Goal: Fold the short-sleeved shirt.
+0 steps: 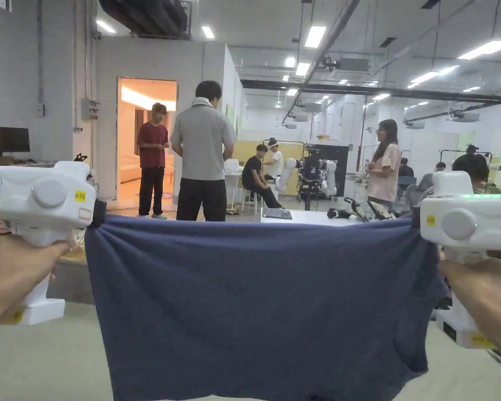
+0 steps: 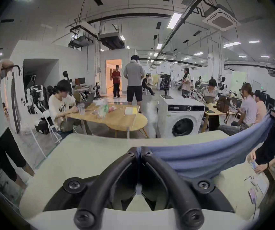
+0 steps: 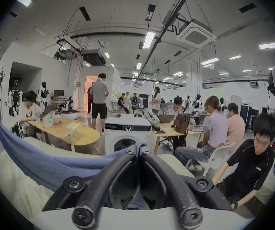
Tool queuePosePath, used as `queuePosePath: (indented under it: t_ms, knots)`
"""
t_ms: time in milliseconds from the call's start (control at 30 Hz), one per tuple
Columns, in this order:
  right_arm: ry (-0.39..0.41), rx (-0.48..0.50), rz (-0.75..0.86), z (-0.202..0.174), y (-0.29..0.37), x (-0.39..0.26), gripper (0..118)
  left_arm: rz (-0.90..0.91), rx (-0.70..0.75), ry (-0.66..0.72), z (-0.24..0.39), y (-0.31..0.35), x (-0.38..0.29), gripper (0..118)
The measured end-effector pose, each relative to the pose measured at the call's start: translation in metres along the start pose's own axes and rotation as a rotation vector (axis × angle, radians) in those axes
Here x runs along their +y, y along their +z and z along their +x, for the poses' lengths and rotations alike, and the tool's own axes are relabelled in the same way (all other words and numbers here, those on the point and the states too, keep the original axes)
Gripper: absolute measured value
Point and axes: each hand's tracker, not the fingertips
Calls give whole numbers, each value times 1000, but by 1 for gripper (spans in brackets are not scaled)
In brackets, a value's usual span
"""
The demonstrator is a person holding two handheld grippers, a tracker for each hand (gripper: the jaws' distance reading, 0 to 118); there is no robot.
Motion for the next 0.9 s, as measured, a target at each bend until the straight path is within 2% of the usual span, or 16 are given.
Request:
queuePosePath:
  t_ms: [400, 433, 600, 733, 767, 900]
  knots:
    - [34, 28, -109, 26, 130, -145, 0, -45, -34, 33, 5, 110, -163, 0]
    - [37, 34, -129, 27, 138, -159, 0, -97, -47, -4, 6, 118, -180, 0]
    - [56, 42, -188, 31, 173, -229, 0, -172, -62, 20, 0, 140, -256, 0]
    - [58, 61, -291, 34, 200, -277, 0, -242, -74, 52, -9, 155, -305, 0]
    - [49, 40, -321, 35, 204, -288, 0, -266, -94, 56, -11, 157, -314, 0]
    - [83, 63, -454, 39, 219, -337, 0, -366, -98, 74, -16, 160, -357, 0]
